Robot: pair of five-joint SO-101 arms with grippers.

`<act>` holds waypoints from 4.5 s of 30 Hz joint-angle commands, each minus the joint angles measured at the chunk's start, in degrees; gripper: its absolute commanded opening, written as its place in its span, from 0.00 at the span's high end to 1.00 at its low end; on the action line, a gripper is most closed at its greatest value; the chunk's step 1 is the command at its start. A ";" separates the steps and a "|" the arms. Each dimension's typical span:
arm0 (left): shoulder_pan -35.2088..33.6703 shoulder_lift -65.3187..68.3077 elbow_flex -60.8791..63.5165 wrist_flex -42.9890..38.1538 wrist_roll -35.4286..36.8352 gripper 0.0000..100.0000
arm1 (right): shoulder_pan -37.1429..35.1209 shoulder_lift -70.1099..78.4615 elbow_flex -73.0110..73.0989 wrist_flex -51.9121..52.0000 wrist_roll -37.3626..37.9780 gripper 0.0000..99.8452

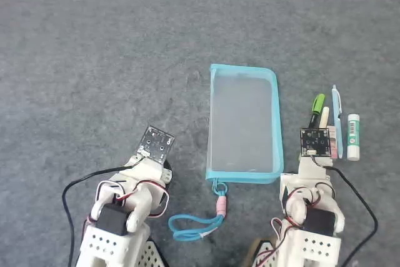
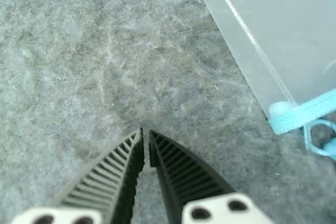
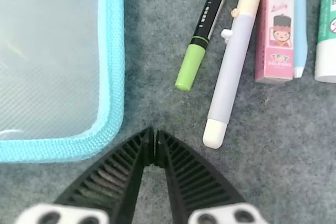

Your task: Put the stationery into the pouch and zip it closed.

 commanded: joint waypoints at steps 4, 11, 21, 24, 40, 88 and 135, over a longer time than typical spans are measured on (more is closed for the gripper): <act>0.53 0.79 -0.48 0.18 -0.35 0.98 | 0.57 -0.48 1.23 0.22 -0.44 0.99; 0.44 0.79 -0.40 -0.53 -0.35 0.98 | 0.66 -0.48 1.23 -0.31 -0.35 0.99; 0.53 0.79 -0.31 -1.05 -0.26 0.98 | 0.66 -0.48 1.14 0.66 -0.53 0.99; 0.79 0.79 -0.31 -0.88 -0.35 0.98 | 0.75 -0.48 1.14 0.84 -0.44 0.99; 0.70 0.79 -0.31 -1.05 -0.35 0.98 | 0.66 -0.48 1.14 0.75 -0.35 0.99; 0.44 0.79 -0.31 -1.49 -0.44 0.98 | -4.26 0.22 -6.24 -12.00 19.25 0.99; 0.35 0.79 -0.31 -1.49 -0.53 0.98 | -27.65 76.26 -42.02 -1.63 26.11 0.93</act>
